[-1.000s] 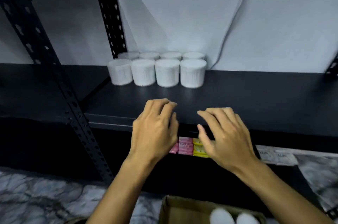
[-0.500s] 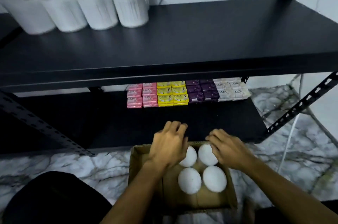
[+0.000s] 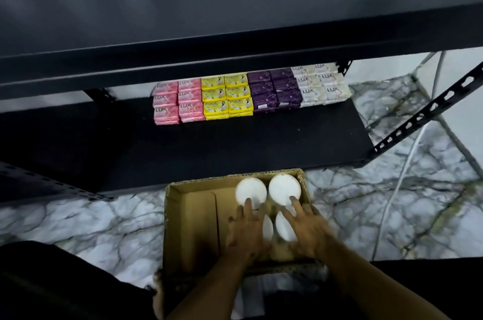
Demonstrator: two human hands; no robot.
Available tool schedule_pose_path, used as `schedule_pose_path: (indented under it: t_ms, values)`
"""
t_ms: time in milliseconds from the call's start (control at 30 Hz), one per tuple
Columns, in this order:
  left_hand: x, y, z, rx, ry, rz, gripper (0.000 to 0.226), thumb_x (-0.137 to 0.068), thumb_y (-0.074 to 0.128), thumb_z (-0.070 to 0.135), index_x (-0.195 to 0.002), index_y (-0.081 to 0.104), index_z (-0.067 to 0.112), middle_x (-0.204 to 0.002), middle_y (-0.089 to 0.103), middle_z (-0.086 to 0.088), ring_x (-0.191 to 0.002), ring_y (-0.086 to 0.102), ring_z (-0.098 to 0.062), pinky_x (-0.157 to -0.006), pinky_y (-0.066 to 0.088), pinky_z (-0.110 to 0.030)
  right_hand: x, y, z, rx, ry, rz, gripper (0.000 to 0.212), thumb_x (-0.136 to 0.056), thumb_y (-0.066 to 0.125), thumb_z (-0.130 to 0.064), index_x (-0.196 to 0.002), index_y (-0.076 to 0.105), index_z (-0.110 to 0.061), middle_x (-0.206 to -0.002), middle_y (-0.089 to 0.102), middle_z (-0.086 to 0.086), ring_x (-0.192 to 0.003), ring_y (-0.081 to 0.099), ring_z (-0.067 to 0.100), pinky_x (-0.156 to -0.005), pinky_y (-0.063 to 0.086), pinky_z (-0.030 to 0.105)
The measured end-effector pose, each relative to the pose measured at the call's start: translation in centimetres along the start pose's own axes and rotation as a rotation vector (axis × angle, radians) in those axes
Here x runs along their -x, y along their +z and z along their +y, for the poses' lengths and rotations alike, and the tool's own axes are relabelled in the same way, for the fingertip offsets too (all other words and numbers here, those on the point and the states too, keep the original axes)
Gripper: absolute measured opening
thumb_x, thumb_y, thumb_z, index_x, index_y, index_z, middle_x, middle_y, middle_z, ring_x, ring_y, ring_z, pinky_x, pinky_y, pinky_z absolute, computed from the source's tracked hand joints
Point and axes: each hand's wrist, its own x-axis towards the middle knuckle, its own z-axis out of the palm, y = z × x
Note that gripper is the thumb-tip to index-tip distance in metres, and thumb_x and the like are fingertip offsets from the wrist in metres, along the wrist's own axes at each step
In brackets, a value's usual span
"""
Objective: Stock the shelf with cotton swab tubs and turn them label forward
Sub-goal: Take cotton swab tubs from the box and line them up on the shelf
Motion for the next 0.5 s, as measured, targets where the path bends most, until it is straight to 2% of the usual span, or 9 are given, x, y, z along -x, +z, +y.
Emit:
schedule_pose_path:
  t_ms: [67, 133, 267, 333, 367, 433, 500]
  values:
    - [-0.2, 1.0, 0.5, 0.006, -0.038, -0.017, 0.093, -0.080, 0.060, 0.055, -0.147, -0.002, 0.038, -0.157, 0.003, -0.012, -0.135, 0.024, -0.037, -0.104, 0.036, -0.051, -0.5, 1.3, -0.1, 0.008, 0.050, -0.062, 0.096, -0.048, 0.077, -0.060, -0.130, 0.055, -0.016, -0.134, 0.050, 0.026, -0.091, 0.061, 0.041, -0.081, 0.053, 0.052]
    - [-0.3, 1.9, 0.7, 0.002, -0.065, -0.048, 0.094, -0.081, 0.062, 0.054, -0.149, 0.000, 0.036, -0.158, -0.002, -0.014, -0.138, 0.021, -0.040, -0.107, 0.032, -0.053, -1.3, 3.1, -0.1, -0.033, 0.090, -0.035, 0.095, -0.028, 0.086, -0.050, -0.113, 0.066, -0.014, -0.118, 0.060, 0.026, -0.074, 0.063, 0.042, -0.063, 0.056, 0.050]
    - [-0.4, 3.1, 0.5, 0.036, -0.082, -0.092, 0.091, -0.086, 0.058, 0.054, -0.150, -0.002, 0.033, -0.159, -0.009, -0.016, -0.142, 0.014, -0.041, -0.112, 0.025, -0.054, -2.3, 4.1, -0.8, -0.024, 0.126, -0.008, 0.092, -0.019, 0.091, -0.035, -0.106, 0.071, -0.013, -0.114, 0.063, 0.027, -0.066, 0.062, 0.042, -0.060, 0.056, 0.052]
    - [-0.6, 3.5, 0.4, 0.034, -0.077, -0.081, 0.087, -0.090, 0.053, 0.052, -0.148, -0.008, 0.033, -0.159, -0.010, -0.017, -0.144, 0.012, -0.040, -0.113, 0.023, -0.051, -2.4, 3.6, -1.2, -0.010, 0.123, -0.038, 0.088, -0.026, 0.090, -0.037, -0.109, 0.070, -0.015, -0.117, 0.061, 0.027, -0.069, 0.062, 0.042, -0.062, 0.054, 0.056]
    - [-0.8, 3.7, 0.4, 0.036, -0.081, -0.075, 0.085, -0.091, 0.053, 0.050, -0.149, -0.007, 0.032, -0.159, -0.009, -0.017, -0.144, 0.012, -0.039, -0.113, 0.023, -0.049, -2.1, 2.6, -1.5, 0.024, 0.120, -0.062, 0.085, -0.036, 0.088, -0.039, -0.115, 0.067, -0.017, -0.124, 0.057, 0.028, -0.077, 0.062, 0.043, -0.068, 0.053, 0.058]
    - [-0.9, 3.5, 0.4, 0.067, -0.080, -0.071, 0.083, -0.091, 0.055, 0.046, -0.151, 0.001, 0.030, -0.160, -0.008, -0.016, -0.144, 0.011, -0.038, -0.113, 0.023, -0.048, -1.7, 1.5, -1.9, 0.043, 0.114, -0.074, 0.077, -0.069, 0.074, -0.037, -0.138, 0.044, -0.020, -0.147, 0.032, 0.028, -0.106, 0.052, 0.045, -0.092, 0.042, 0.060]
    - [-0.9, 3.1, 0.1, 0.087, -0.064, -0.086, 0.086, -0.089, 0.059, 0.043, -0.152, 0.003, 0.028, -0.160, -0.009, -0.014, -0.145, 0.006, -0.039, -0.114, 0.020, -0.048, -1.6, 1.4, -1.7, 0.005, 0.086, -0.020, 0.076, -0.082, 0.064, -0.031, -0.146, 0.026, -0.020, -0.155, 0.012, 0.023, -0.121, 0.040, 0.042, -0.103, 0.033, 0.053]
